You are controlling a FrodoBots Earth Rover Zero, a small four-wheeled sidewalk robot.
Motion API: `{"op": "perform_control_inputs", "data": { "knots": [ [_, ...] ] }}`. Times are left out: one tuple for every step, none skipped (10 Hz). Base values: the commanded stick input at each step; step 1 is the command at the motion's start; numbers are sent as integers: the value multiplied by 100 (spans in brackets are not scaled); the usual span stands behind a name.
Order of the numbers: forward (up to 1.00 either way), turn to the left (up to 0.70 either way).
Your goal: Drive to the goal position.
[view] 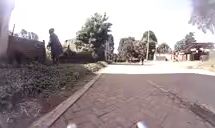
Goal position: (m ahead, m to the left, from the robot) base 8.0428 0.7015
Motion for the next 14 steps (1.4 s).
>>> {"op": "perform_control_inputs", "data": {
  "knots": [
    [100, 0],
    [100, 0],
    [100, 0],
    [100, 0],
    [100, 0],
    [100, 0],
    [100, 0],
    [100, 0],
    [100, 0],
    [100, 0],
    [100, 0],
    [100, 0],
    [100, -6],
    [100, -18]
  ]
}}
